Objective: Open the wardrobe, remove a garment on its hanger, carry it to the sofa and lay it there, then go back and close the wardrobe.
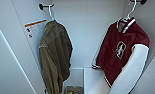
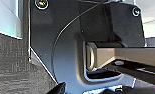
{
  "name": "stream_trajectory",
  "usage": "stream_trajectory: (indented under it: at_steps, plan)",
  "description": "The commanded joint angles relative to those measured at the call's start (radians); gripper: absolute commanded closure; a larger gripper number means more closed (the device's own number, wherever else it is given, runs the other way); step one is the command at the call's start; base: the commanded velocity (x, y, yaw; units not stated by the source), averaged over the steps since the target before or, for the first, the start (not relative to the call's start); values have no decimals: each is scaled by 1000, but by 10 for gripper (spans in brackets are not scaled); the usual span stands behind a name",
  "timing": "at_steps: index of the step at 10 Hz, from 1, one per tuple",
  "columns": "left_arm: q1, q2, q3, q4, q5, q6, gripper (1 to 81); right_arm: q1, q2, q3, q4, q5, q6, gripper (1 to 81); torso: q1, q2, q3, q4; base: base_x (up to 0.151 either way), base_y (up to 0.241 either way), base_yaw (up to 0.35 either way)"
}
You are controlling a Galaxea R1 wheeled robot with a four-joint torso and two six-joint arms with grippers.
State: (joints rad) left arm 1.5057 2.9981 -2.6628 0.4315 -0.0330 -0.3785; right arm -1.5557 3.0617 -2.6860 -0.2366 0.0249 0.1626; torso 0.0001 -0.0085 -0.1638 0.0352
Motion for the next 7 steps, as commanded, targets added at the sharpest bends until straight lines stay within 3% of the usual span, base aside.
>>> stream_trajectory:
  at_steps: [1, 3, 5, 6, 7]
  plan:
    - [-22, 3, 1, 12, 54, 1, 10, 21, 16, 8, 8, -62, -1, 10, 0, 0, 0, 0, 0, 0, 0]
    - [-26, 4, 1, 4, 56, -2, 10, 19, 16, 6, 8, -62, 0, 10, 0, 0, 0, 0, 0, 0, 0]
    - [-29, 9, 1, 0, 64, -3, 10, 18, 16, 6, 8, -62, 0, 10, 0, 0, 0, -50, 0, 0, 0]
    - [-29, 13, 1, 0, 64, -2, 10, 18, 16, 6, 9, -62, 0, 10, 0, 0, 0, -88, 0, 0, 0]
    - [-29, 18, 1, 0, 64, 0, 10, 16, 16, 6, 8, -62, 0, 10, 0, 0, 0, -107, 0, 0, 0]
